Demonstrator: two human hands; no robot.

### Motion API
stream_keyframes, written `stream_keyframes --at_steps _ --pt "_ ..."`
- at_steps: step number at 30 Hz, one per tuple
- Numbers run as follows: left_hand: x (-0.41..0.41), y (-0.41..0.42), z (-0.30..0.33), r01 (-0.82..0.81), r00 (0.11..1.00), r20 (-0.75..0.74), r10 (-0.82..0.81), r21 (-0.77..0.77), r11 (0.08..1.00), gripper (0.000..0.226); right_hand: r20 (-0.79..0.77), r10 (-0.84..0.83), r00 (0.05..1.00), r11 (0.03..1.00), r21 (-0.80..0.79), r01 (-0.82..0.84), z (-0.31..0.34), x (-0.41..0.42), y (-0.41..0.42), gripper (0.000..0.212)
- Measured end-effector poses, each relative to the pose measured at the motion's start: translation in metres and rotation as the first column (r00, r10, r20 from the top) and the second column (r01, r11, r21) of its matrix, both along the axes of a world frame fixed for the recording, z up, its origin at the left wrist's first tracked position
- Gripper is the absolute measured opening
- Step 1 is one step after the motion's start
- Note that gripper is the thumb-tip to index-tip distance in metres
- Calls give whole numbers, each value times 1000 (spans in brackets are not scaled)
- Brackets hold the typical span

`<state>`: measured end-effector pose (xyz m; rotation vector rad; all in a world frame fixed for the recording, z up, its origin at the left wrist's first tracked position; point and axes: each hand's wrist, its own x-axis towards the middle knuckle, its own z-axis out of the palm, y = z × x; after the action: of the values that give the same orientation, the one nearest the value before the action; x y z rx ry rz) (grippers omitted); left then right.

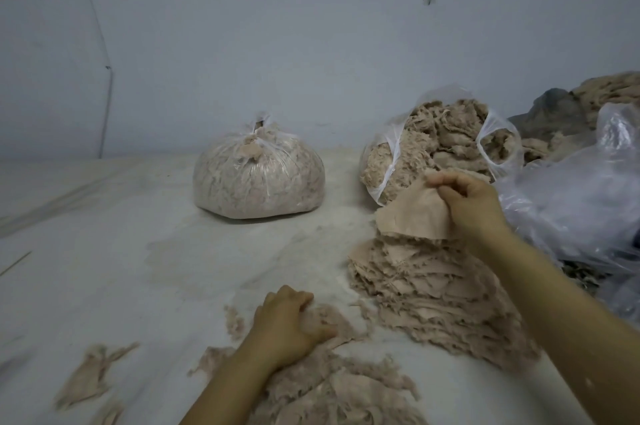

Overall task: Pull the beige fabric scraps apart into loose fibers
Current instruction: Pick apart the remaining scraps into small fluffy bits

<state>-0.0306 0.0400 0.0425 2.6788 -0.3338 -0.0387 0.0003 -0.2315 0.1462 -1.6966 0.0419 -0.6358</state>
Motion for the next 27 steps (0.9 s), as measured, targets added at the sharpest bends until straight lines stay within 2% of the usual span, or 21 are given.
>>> stream_keyframes --at_steps 1,2,4,5,6,7,8,9,10,11,13,15,17,18,19,24,27 --pt "0 -2 -1 -3 999 39 2 38 999 38 -27 -11 1000 999 -50 10 0 2 -5 35" --pt "-1 -4 -2 -6 998 66 6 -1 1000 26 -68 -44 997 991 -125 35 -1 4 -10 35" --pt "-1 -4 -3 -6 996 91 22 -176 984 19 -182 -175 968 928 -360 100 -4 6 -17 30" --pt "-1 -4 -3 -14 995 96 41 -271 962 22 -220 -268 938 853 -507 124 -7 5 -17 26" --pt "-2 -5 -2 -22 993 99 62 -365 931 24 -197 -359 912 751 -641 157 -10 1 -14 22" --pt "-2 -6 0 -26 991 109 83 -444 896 25 -102 -402 910 662 -719 212 -15 -4 -8 23" --pt "-1 -7 2 -25 988 118 98 -503 864 25 29 -368 929 633 -725 273 -19 -11 3 24" --pt "-1 -8 3 -16 987 127 103 -549 836 26 133 -265 955 661 -696 281 -23 -19 18 23" --pt "0 -9 4 2 987 134 94 -583 812 26 161 -121 979 717 -668 199 -28 -29 35 22" --pt "-1 -11 5 29 986 146 76 -608 793 26 103 27 994 768 -639 45 -34 -39 53 23" --pt "-4 -12 7 97 981 189 34 -640 762 22 -176 240 955 795 -529 -297 -51 -52 84 36" --pt "-7 -13 8 157 973 232 0 -657 737 17 -376 311 873 845 -312 -435 -69 -57 103 41" --pt "-9 -14 8 172 968 252 8 -685 708 17 -384 418 823 897 35 -440 -82 -60 110 20" --pt "-9 -13 8 163 967 253 28 -698 697 16 -342 465 817 885 192 -423 -85 -62 113 11" --pt "-8 -13 8 149 966 255 51 -705 693 15 -299 468 832 877 273 -395 -88 -61 114 12" --pt "-4 -12 10 90 955 258 146 -722 686 18 -198 294 935 928 291 -231 -92 -56 114 11" --pt "-8 -14 10 96 992 127 0 -748 657 9 -194 250 949 935 305 -184 -97 -56 118 9"
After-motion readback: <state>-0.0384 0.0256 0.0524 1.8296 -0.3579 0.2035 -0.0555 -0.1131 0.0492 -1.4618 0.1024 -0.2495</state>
